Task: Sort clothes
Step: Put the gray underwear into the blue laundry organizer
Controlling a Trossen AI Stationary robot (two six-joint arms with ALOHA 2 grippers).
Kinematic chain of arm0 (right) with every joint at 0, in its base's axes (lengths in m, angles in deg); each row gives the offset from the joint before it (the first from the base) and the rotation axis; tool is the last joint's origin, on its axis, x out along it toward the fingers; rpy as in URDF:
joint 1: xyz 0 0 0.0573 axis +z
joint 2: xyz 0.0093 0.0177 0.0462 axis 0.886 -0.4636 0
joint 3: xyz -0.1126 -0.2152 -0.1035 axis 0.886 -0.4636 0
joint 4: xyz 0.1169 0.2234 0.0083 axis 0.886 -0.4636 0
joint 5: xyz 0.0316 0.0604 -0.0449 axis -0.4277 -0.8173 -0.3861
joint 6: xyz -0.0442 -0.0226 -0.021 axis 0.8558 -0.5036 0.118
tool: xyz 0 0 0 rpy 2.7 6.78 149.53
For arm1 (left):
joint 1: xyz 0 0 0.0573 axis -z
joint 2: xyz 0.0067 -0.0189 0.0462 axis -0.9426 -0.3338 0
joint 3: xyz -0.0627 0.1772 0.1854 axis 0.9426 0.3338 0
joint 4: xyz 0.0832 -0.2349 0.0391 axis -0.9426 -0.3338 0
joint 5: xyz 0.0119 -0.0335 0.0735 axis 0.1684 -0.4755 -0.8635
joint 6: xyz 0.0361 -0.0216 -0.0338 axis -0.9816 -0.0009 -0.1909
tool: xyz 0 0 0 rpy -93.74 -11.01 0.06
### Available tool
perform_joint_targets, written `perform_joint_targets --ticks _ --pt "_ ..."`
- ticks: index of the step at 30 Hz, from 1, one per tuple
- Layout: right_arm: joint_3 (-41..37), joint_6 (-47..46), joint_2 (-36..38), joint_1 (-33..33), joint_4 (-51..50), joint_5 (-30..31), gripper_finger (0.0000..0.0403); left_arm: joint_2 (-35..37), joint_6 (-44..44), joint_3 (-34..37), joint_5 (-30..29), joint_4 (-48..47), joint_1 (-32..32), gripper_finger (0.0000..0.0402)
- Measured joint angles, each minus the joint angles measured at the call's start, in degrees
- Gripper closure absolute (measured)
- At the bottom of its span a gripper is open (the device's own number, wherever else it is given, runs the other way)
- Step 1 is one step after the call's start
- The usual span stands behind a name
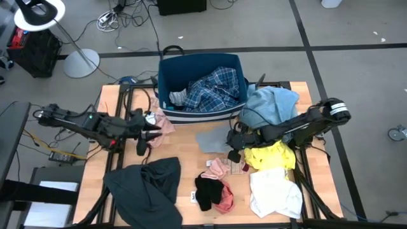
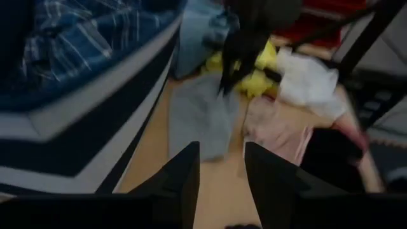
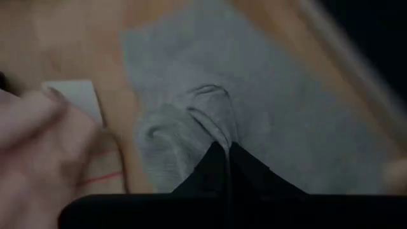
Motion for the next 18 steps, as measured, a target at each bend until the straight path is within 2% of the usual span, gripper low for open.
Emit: perform_joint_targets --ticks 5,10,18 --pt "12.1 4.0 3.9 2.4 -13.2 4.6 0.0401 3.5 -1.6 9.2 0.1 4.4 0.2 0.027" --pt "29.3 12.5 4.1 2.9 -24.6 11.8 0.0401 5.3 -1.8 16.1 0.9 10.3 0.2 0.027" --pt "51.6 29.4 4.0 -4.5 -25.3 13.5 0.0401 5.6 -1.7 22.0 4.0 16.8 0.2 0.027"
